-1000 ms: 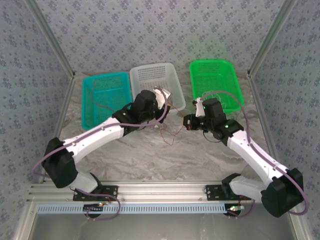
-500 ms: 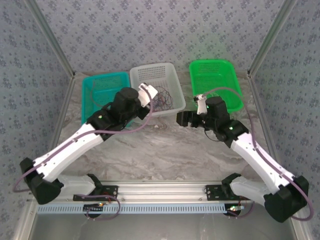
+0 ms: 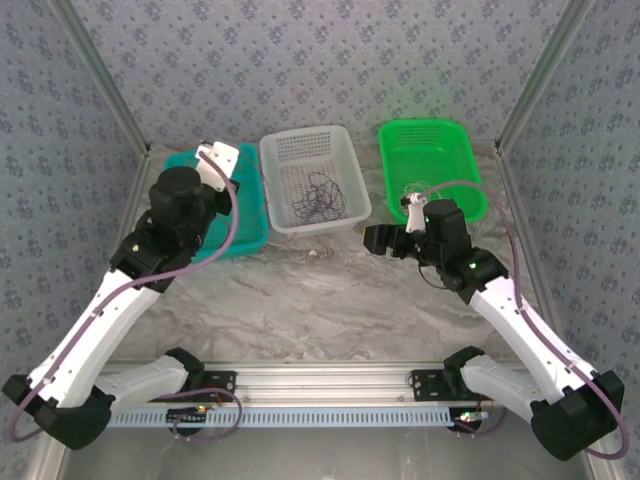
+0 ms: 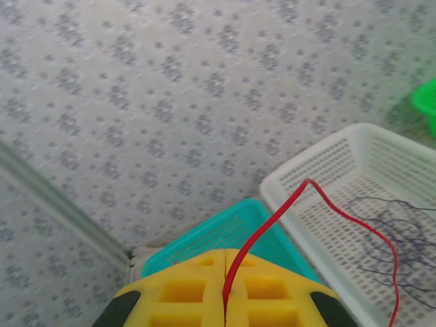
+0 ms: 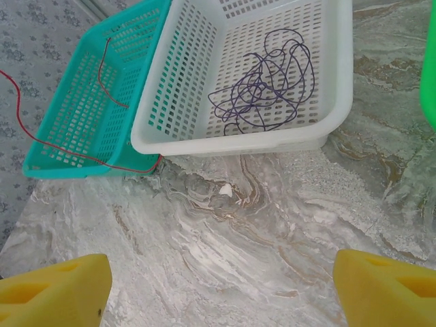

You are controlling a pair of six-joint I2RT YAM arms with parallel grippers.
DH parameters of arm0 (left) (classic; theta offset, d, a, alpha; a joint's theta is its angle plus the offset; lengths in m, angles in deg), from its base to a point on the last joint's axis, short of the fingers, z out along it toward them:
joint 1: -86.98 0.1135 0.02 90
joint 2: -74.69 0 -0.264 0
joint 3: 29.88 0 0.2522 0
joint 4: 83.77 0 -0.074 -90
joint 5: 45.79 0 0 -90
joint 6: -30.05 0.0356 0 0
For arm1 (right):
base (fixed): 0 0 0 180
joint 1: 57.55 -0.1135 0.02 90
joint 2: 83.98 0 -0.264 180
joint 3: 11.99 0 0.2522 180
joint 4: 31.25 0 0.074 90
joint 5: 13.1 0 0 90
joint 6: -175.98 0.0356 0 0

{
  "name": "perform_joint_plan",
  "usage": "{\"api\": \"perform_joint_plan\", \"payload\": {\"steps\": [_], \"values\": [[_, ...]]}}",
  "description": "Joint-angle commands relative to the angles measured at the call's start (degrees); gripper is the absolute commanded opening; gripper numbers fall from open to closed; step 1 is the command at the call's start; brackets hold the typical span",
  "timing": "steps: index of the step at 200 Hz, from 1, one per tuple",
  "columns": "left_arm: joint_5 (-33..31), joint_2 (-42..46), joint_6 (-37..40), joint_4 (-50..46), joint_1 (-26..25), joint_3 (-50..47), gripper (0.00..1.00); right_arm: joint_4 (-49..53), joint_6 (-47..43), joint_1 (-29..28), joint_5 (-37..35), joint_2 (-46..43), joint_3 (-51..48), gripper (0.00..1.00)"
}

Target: Untangle the cables

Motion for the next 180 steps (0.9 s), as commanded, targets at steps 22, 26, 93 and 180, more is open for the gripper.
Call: {"api": "perform_joint_plan", "payload": {"steps": [22,26,93,180], "values": [[3.46,4.21,-2.73,2.91,2.63,0.94,0.03,-0.01,1.15,0.29,-0.42,-0.99,-0.96,0.87],[4.05,4.45,-3.08,2.85,2.6,1.19,0.03,-0.05,1.23,0.18,-0.44,-1.03,-1.09,0.87],[3.81,8.2,-3.62,3.17,2.61,2.47,0.03,-0.91,1.77,0.28,-0.42,-1.07,-1.87,0.87],[7.45,5.3,-8.03,3.37,12.04,-0.66,0.05,-0.38,1.76,0.28,-0.5,-1.23,-2.27,0.87]]}}
